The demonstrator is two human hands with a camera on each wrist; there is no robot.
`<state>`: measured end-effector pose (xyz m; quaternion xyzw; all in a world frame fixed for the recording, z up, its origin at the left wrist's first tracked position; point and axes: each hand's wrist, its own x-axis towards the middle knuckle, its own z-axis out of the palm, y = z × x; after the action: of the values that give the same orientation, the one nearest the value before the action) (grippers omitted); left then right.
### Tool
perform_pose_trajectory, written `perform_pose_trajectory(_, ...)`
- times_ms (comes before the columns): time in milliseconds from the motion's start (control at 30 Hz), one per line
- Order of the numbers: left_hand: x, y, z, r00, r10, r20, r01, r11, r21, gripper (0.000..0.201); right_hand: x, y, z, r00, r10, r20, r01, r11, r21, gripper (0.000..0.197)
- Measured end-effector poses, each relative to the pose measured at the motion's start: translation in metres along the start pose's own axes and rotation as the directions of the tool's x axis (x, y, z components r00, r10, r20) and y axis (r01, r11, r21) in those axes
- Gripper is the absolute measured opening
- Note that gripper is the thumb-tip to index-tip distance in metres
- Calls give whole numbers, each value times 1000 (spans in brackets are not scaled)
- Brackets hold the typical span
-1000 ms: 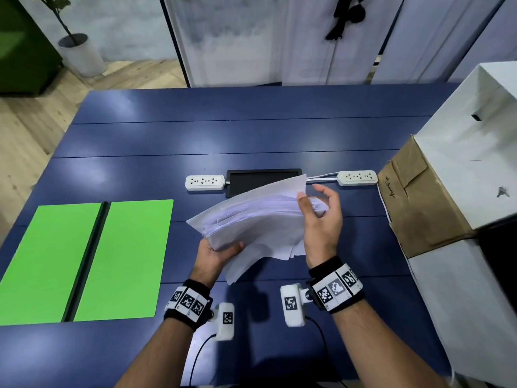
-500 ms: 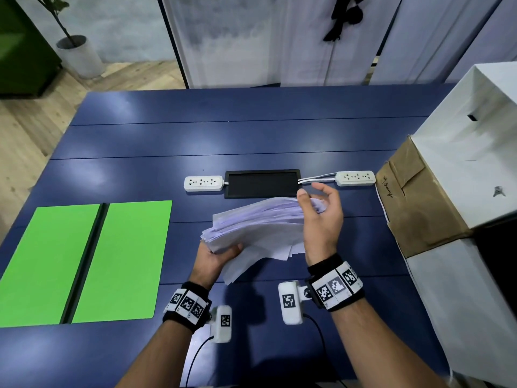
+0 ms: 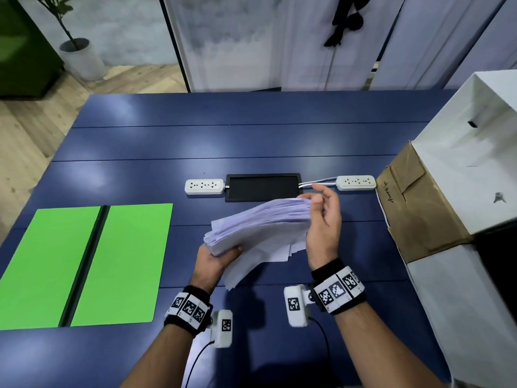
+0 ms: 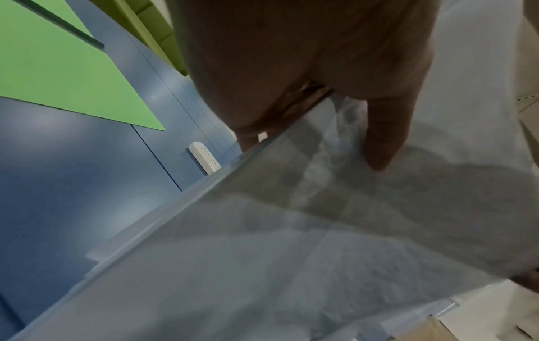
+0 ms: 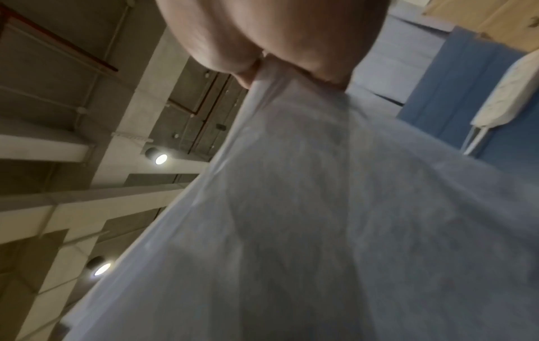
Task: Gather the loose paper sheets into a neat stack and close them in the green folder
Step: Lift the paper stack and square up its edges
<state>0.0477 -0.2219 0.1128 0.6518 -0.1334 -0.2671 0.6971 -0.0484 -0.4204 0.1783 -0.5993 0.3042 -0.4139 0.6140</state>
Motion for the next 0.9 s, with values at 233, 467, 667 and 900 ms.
perform_pose_trajectory(233,3,-11,-2,999,-43,6,43,999,2,30,6,29,-33,951,68,301,-78,997,20,132)
perform_pose_trajectory(467,8,-17,-9,1000,-18,4,18,998,59,22,7,61,-44,903,218,370,-147,966,-212,115)
perform_pose_trajectory(667,4,-12,-7,997,-10,-72,16,997,77,17,0,59,-27,953,254,165,-241,966,-92,37)
perform_pose_trajectory(900,-3,-12,1,992,-47,-118,47,999,-2,26,-23,71,-29,942,306,139,-300,952,-65,35)
